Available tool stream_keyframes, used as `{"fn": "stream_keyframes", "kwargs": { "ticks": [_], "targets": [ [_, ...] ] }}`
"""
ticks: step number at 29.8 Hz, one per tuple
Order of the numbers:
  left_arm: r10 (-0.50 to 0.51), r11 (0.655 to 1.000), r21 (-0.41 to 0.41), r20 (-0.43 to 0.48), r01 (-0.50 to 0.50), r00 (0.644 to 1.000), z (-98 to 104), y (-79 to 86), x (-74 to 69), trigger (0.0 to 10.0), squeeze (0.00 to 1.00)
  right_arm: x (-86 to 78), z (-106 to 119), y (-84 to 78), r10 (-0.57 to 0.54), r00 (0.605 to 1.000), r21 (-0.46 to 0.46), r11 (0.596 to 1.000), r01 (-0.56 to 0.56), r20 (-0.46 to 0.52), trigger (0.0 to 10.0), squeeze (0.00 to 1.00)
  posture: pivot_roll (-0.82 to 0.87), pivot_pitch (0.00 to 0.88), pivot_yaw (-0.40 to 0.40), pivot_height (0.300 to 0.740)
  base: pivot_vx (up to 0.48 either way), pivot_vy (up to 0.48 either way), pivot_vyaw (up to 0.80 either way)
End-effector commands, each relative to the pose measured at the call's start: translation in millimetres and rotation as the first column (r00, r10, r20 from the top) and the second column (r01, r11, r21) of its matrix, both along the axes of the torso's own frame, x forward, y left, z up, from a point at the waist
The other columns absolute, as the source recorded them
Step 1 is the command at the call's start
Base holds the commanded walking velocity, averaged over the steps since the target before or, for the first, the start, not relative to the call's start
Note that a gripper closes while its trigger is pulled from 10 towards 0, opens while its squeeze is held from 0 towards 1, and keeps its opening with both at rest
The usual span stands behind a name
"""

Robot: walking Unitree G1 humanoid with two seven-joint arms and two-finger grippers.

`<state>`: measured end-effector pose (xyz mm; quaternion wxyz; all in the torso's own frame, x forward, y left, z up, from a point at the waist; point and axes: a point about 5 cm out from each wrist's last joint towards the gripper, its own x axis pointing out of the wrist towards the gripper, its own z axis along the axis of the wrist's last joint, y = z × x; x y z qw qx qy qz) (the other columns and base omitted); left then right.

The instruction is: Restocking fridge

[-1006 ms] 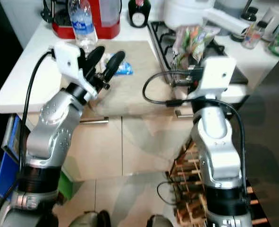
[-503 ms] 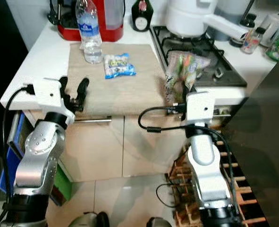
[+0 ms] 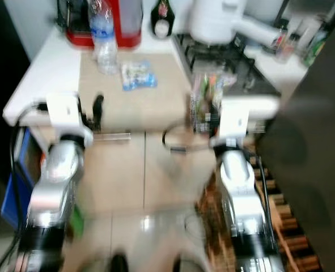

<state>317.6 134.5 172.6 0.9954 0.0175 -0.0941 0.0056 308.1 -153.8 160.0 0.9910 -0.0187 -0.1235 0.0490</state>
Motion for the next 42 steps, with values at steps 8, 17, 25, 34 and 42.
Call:
{"fn": "stream_keyframes", "kwargs": {
  "ticks": [8,17,25,34,42],
  "targets": [
    [0.008,1.000,0.001,0.010,-0.008,1.000,2.7,-5.1,5.4,10.0,0.00,-0.5,0.2,1.0,0.023,1.000,0.001,1.000,-0.023,0.010,0.0,0.00,-0.13,0.000,-0.003,0.740,-0.335,0.000,0.00],
    [0.018,1.000,-0.006,0.003,-0.018,1.000,0.1,-7.6,6.6,10.0,0.00,-1.6,-11.7,2.5,0.072,0.995,-0.023,0.997,-0.073,-0.063,0.0,0.00,-0.13,0.000,-0.003,0.740,-0.333,0.000,0.00],
    [0.026,1.000,-0.003,-0.002,-0.026,1.000,-1.7,-8.1,6.3,10.0,0.00,-2.2,-14.6,5.0,0.093,0.993,-0.020,0.995,-0.094,-0.078,0.0,0.00,-0.13,0.004,-0.006,0.740,-0.333,0.000,0.00],
    [-0.021,1.000,0.009,-0.005,0.021,1.000,-9.0,-1.6,-0.5,10.0,0.00,-3.8,-19.5,-0.4,0.089,0.990,-0.024,0.995,-0.092,-0.110,0.0,0.00,-0.13,0.006,-0.009,0.740,-0.037,0.000,0.00],
    [-0.051,0.998,0.023,-0.017,0.051,0.999,-13.0,-6.0,-1.9,10.0,0.00,-5.4,-23.0,-2.4,0.088,0.988,-0.038,0.995,-0.093,-0.124,0.0,0.00,-0.13,0.000,-0.010,0.740,0.000,-0.480,0.59]
  ]
}}
